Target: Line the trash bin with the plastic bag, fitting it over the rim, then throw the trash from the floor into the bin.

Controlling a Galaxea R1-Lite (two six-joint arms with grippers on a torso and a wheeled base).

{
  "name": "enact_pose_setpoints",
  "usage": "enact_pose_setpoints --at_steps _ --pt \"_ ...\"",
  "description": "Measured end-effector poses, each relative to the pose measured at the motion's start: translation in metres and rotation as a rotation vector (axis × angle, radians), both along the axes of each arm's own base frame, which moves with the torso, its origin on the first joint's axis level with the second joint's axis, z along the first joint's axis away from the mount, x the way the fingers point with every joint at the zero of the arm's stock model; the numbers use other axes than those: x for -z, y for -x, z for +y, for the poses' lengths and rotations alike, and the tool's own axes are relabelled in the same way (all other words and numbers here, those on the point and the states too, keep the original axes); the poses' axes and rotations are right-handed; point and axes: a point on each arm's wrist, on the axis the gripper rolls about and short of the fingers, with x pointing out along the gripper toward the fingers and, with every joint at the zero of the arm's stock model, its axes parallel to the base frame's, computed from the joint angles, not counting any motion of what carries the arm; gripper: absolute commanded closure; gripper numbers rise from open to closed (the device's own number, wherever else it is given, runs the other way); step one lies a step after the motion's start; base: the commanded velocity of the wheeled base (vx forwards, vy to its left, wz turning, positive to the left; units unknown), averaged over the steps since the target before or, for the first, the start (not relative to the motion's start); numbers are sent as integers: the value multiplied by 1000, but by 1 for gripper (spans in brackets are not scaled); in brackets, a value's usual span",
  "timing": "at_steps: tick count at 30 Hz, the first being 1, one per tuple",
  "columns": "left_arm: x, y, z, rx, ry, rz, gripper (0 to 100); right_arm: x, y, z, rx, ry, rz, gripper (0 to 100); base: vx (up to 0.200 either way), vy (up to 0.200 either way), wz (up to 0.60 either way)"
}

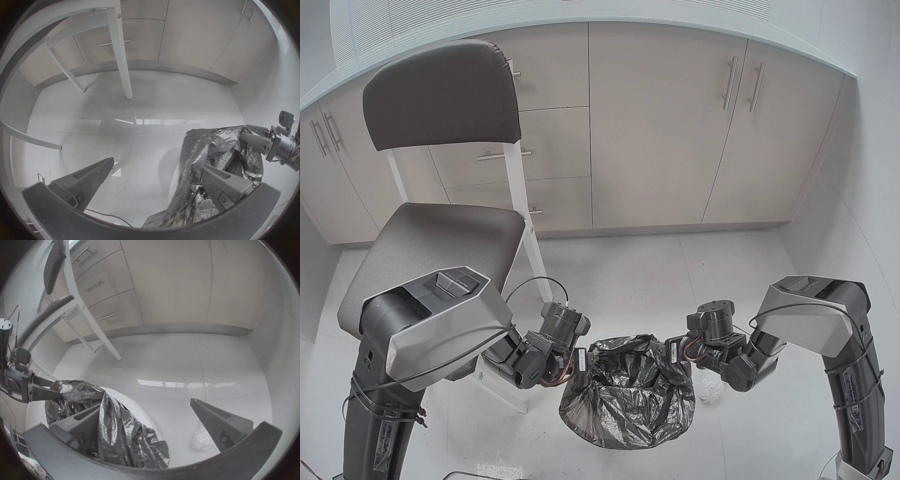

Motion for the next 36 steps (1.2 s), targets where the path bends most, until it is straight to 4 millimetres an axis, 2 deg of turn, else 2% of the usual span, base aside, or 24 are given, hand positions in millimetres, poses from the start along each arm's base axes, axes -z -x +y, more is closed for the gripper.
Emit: enact_pose_setpoints --at_steps 19,36 --pt "8 -4 3 -12 0 2 0 -4 -19 -15 45 16 -51 0 0 0 0" --pt "8 -8 1 -39 28 -4 0 4 -21 -11 38 16 -50 0 0 0 0"
